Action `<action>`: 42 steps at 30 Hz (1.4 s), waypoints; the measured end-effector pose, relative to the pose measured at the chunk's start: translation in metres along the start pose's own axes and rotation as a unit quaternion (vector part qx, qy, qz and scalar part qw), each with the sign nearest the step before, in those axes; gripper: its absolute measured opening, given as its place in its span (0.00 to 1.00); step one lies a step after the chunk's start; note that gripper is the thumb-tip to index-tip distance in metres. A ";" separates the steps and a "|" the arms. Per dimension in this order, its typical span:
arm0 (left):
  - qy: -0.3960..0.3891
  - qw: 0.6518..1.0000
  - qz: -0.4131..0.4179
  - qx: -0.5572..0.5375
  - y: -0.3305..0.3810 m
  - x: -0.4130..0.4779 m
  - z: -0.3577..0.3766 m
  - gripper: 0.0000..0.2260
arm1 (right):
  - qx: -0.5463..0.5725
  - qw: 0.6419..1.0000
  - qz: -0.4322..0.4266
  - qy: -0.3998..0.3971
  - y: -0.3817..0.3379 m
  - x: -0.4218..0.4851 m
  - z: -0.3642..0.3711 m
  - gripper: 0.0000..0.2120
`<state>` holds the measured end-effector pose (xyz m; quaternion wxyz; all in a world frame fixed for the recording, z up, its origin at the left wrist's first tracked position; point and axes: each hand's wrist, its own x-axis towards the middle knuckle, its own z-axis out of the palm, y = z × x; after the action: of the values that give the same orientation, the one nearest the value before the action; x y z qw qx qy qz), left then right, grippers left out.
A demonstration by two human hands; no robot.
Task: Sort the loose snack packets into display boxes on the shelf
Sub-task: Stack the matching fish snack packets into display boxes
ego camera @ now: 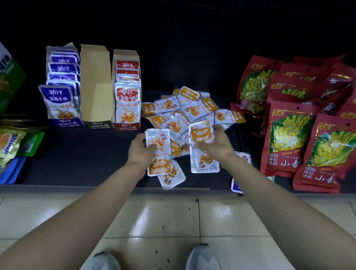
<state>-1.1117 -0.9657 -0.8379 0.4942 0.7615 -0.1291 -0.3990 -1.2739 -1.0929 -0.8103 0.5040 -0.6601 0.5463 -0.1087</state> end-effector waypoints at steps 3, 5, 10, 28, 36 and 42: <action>0.010 1.000 0.005 -0.017 0.003 0.001 -0.001 0.09 | 0.105 0.993 -0.005 -0.053 -0.006 0.004 -0.017 0.10; -0.005 0.998 0.001 -0.056 0.010 0.000 0.002 0.07 | 0.176 0.978 0.000 -0.110 -0.014 0.003 -0.018 0.08; -0.093 0.979 -0.035 -0.180 0.036 -0.008 0.009 0.15 | 0.202 0.956 -0.015 -0.210 -0.033 -0.003 0.024 0.11; 0.084 0.985 0.145 0.033 0.034 0.029 -0.100 0.14 | 0.201 0.952 -0.094 -0.211 -0.125 0.012 0.131 0.16; 0.138 0.851 0.273 0.427 -0.007 0.048 -0.155 0.14 | 0.200 0.956 -0.168 -0.132 -0.201 0.037 0.169 0.41; 0.152 0.866 0.328 0.345 -0.019 0.031 -0.165 0.06 | 0.108 0.953 -0.239 -0.152 -0.183 0.033 0.205 0.21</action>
<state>-0.9738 -0.8676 -0.8368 0.3159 0.8484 -0.4241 -0.0237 -1.0073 -1.0270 -0.7762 0.6083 -0.7218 0.2747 -0.1828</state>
